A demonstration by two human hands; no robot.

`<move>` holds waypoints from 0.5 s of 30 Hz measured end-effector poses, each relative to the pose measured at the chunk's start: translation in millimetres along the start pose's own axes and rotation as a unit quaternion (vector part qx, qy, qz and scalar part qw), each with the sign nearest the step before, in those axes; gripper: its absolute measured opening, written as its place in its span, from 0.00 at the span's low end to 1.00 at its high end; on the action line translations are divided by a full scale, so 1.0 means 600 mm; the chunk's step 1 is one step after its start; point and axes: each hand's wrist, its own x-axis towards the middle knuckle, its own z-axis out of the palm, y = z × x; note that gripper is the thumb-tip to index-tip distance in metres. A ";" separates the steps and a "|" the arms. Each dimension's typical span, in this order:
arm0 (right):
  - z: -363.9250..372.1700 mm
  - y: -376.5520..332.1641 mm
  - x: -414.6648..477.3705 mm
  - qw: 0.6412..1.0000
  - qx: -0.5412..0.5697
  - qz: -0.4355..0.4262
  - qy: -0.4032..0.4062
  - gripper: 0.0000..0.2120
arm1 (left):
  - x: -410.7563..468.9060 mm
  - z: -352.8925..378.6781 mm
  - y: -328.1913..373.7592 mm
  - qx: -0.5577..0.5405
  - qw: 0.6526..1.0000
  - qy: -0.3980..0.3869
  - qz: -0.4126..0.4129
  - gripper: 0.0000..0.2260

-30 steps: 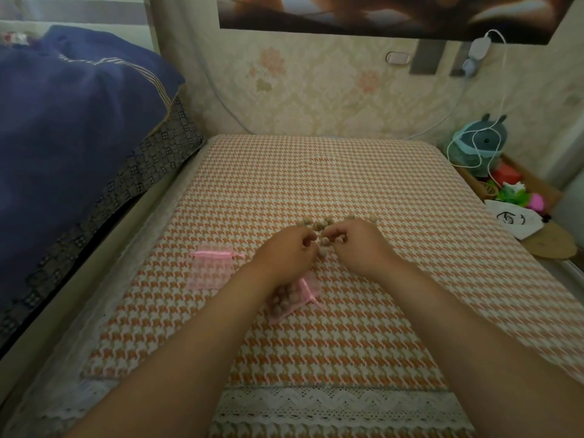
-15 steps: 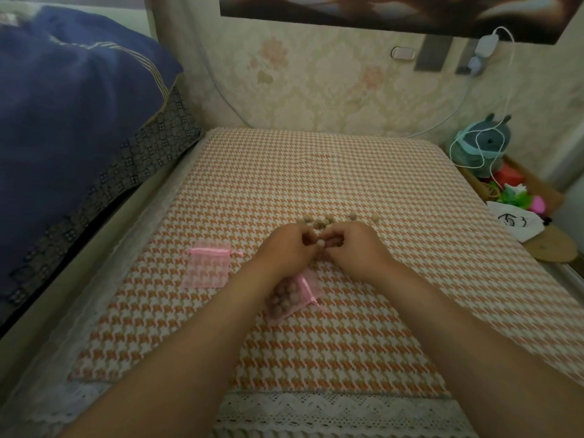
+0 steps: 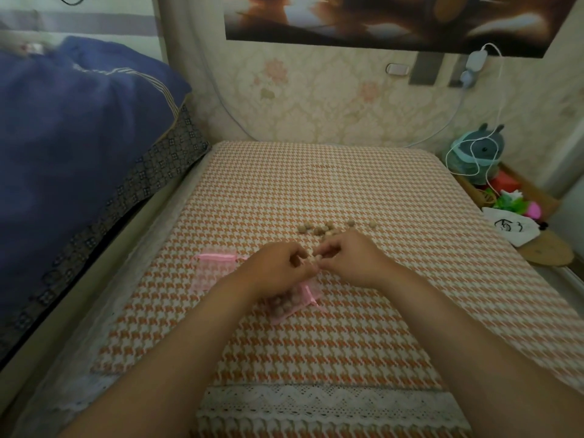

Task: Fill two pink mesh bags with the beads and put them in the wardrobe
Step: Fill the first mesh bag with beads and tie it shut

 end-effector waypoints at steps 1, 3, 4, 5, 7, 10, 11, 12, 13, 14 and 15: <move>0.000 0.001 -0.003 1.000 -0.011 0.006 -0.021 0.08 | -0.007 -0.003 -0.003 0.008 1.000 -0.019 0.001 0.26; -0.001 0.001 -0.009 0.998 -0.023 0.018 -0.047 0.06 | -0.023 -0.011 -0.007 0.009 0.999 -0.050 -0.001 0.35; -0.001 0.001 -0.012 0.998 -0.025 0.023 -0.054 0.06 | -0.030 -0.015 -0.007 0.015 0.998 -0.062 -0.001 0.39; -0.001 -0.001 -0.013 0.998 -0.023 0.026 -0.058 0.06 | -0.035 -0.018 -0.009 0.026 0.997 -0.072 0.002 0.40; -0.001 -0.007 -0.017 0.997 -0.013 0.031 -0.072 0.06 | -0.042 -0.019 -0.011 0.041 0.995 -0.089 0.005 0.37; 0.002 -0.018 -0.023 0.994 0.004 0.032 -0.101 0.05 | -0.045 -0.018 -0.014 0.055 0.995 -0.084 0.015 0.30; 0.004 -0.021 -0.024 0.993 0.012 0.030 -0.111 0.05 | -0.045 -0.017 -0.016 0.057 0.995 -0.082 0.017 0.29; 0.005 -0.023 -0.025 0.992 0.017 0.027 -0.120 0.05 | -0.045 -0.017 -0.017 0.058 0.995 -0.080 0.017 0.29; 0.006 -0.026 -0.026 0.991 0.018 0.025 -0.129 0.05 | -0.045 -0.017 -0.018 0.058 0.995 -0.079 0.016 0.29; 0.006 -0.027 -0.026 0.990 0.017 0.022 -0.138 0.06 | -0.044 -0.017 -0.018 0.057 0.995 -0.080 0.015 0.27; 0.006 -0.029 -0.026 0.989 0.019 0.021 -0.145 0.06 | -0.043 -0.017 -0.018 0.057 0.995 -0.082 0.014 0.25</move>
